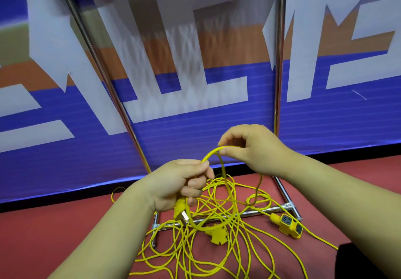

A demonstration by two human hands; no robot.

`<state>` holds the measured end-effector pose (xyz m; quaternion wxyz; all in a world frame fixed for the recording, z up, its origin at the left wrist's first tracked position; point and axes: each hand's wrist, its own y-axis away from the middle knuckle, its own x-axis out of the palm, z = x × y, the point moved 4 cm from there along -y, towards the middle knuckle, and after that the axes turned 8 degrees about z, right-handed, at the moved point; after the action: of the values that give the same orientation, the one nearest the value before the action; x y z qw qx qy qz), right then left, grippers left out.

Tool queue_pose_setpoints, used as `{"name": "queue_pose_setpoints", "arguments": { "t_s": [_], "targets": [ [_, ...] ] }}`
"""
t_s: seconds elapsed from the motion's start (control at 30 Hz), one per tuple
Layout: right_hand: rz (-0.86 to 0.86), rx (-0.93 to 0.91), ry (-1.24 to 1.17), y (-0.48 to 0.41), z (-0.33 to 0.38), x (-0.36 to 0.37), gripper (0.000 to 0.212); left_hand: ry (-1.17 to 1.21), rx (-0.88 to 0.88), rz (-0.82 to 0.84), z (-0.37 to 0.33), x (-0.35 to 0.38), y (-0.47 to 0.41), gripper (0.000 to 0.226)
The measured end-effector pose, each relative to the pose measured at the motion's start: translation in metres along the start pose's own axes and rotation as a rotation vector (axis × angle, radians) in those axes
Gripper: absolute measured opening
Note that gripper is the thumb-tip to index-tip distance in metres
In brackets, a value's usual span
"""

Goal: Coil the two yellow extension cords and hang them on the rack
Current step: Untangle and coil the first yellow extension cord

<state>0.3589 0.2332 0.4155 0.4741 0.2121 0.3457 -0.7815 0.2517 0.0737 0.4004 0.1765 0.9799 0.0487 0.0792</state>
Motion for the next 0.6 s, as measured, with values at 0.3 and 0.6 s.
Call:
{"name": "queue_pose_setpoints", "arguments": {
  "t_s": [0.3, 0.6],
  "targets": [
    [0.326, 0.175, -0.275, 0.007, -0.041, 0.008, 0.018, 0.206, 0.195, 0.065, -0.020, -0.036, 0.021, 0.024],
    [-0.024, 0.211, -0.321, 0.001, -0.035, -0.007, 0.011, 0.266, 0.035, 0.036, -0.010, -0.036, 0.014, 0.036]
  ]
}}
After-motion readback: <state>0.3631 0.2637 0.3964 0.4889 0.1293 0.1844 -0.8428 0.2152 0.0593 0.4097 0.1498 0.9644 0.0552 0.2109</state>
